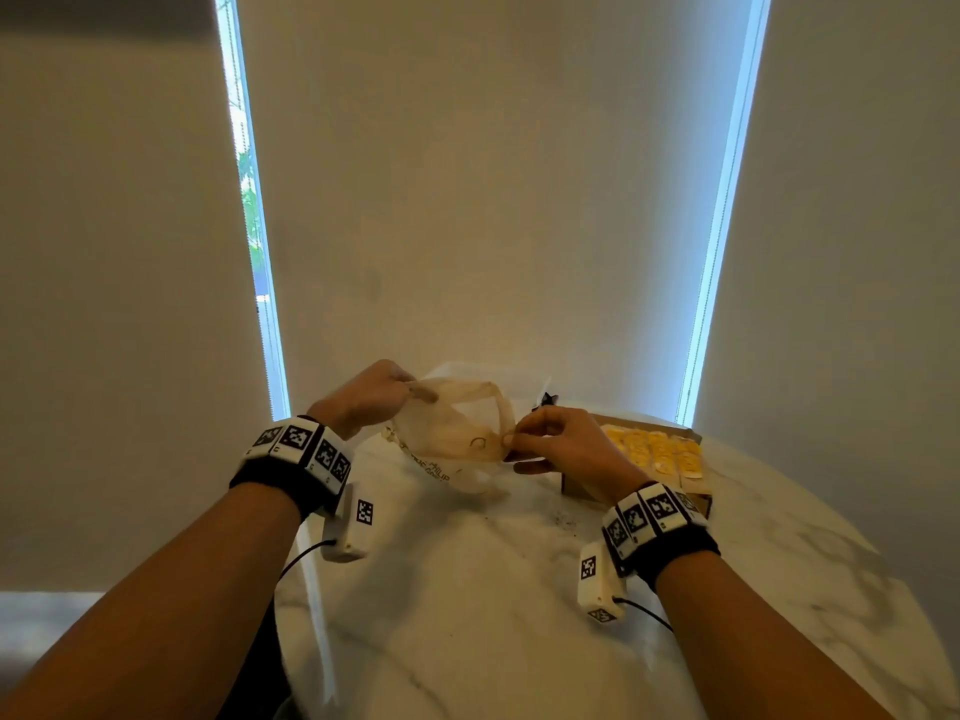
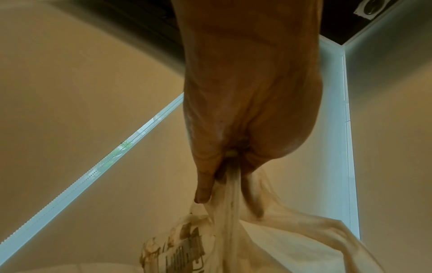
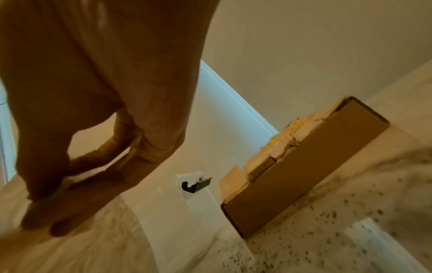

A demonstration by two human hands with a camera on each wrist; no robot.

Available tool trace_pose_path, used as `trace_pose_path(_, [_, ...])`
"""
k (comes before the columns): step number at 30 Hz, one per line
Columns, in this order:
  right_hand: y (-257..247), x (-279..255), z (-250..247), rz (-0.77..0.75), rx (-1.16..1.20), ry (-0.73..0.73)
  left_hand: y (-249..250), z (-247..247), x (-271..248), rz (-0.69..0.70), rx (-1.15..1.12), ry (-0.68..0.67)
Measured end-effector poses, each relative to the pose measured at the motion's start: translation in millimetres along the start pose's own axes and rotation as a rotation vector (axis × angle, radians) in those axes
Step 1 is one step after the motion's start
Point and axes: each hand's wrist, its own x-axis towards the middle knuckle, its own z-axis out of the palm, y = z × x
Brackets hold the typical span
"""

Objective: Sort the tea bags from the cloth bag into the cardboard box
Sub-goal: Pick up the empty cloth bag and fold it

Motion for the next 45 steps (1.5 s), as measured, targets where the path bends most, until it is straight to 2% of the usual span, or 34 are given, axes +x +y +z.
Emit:
trace_pose_path(3, [-4.0, 3.1, 4.5, 0.0, -0.094, 0.078, 7.0, -2.3, -4.3, 0.005, -0.021, -0.074])
trace_pose_path(5, [-4.3, 5.6, 4.2, -0.004, -0.266, 0.158, 11.5, -8.3, -7.1, -0.015, -0.039, -0.093])
trace_pose_path(7, [-6.7, 8.2, 1.2, -0.026, -0.525, 0.244, 15.0, -14.8, -8.6, -0.046, -0.067, -0.055])
trace_pose_path(10, [-24.5, 14.2, 3.6, -0.034, -0.842, 0.341, 20.9, -17.2, -10.8, -0.035, 0.028, 0.008])
trace_pose_path(12, [-39.0, 21.3, 4.2, -0.03, -0.952, 0.403, 24.4, -15.3, -9.3, -0.015, 0.039, 0.067])
trace_pose_path(13, [-46.2, 22.9, 3.9, -0.023, -0.925, 0.418, 26.2, -14.7, -8.8, -0.017, 0.019, 0.082])
trace_pose_path(15, [-56.4, 24.0, 1.3, 0.008, -0.722, 0.379, 26.1, -17.4, -7.0, -0.057, -0.051, 0.056])
trace_pose_path(19, [-60.3, 24.6, -5.3, 0.072, -0.426, 0.29, 24.4, -24.3, -14.5, -0.143, -0.093, -0.107])
trace_pose_path(21, [-61.5, 25.6, -4.1, 0.094, -0.375, 0.28, 30.3, -19.1, -15.6, -0.146, 0.096, -0.239])
trace_pose_path(23, [-64.4, 20.5, -0.8, 0.117, -0.173, 0.246, 39.7, -9.5, -13.7, -0.094, 0.38, -0.361])
trace_pose_path(24, [-67.3, 16.0, 0.5, 0.114, -0.009, 0.232, 41.8, -4.4, -12.8, -0.057, 0.533, -0.356])
trace_pose_path(26, [-71.7, 5.8, -3.2, 0.085, 0.313, 0.205, 40.4, -3.6, -8.6, 0.018, 0.76, -0.186])
trace_pose_path(28, [-68.9, -0.6, -8.5, 0.019, 0.501, 0.191, 33.1, -10.8, -4.5, 0.062, 0.704, -0.018])
trace_pose_path(29, [-64.6, -1.3, -10.9, -0.019, 0.487, 0.198, 29.5, -15.2, -3.2, 0.078, 0.577, 0.007])
trace_pose_path(32, [-46.6, -1.9, -8.7, -0.06, 0.218, 0.222, 26.2, -20.1, -4.7, 0.038, 0.13, -0.001])
trace_pose_path(35, [-20.2, 5.2, 6.6, 0.021, 0.028, 0.166, 27.0, -20.2, -6.6, -0.03, -0.029, -0.004])
trace_pose_path(38, [-0.1, 14.5, 18.5, 0.129, -0.171, 0.111, 26.0, -23.8, -6.7, -0.066, -0.138, -0.066])
trace_pose_path(41, [4.1, 21.7, 21.2, 0.055, -0.256, 0.143, 32.0, -29.7, -6.9, -0.071, -0.092, -0.078])
trace_pose_path(45, [-3.4, 20.4, 29.7, -0.076, -0.298, 0.165, 43.1, -15.1, 2.7, 0.065, 0.372, -0.105])
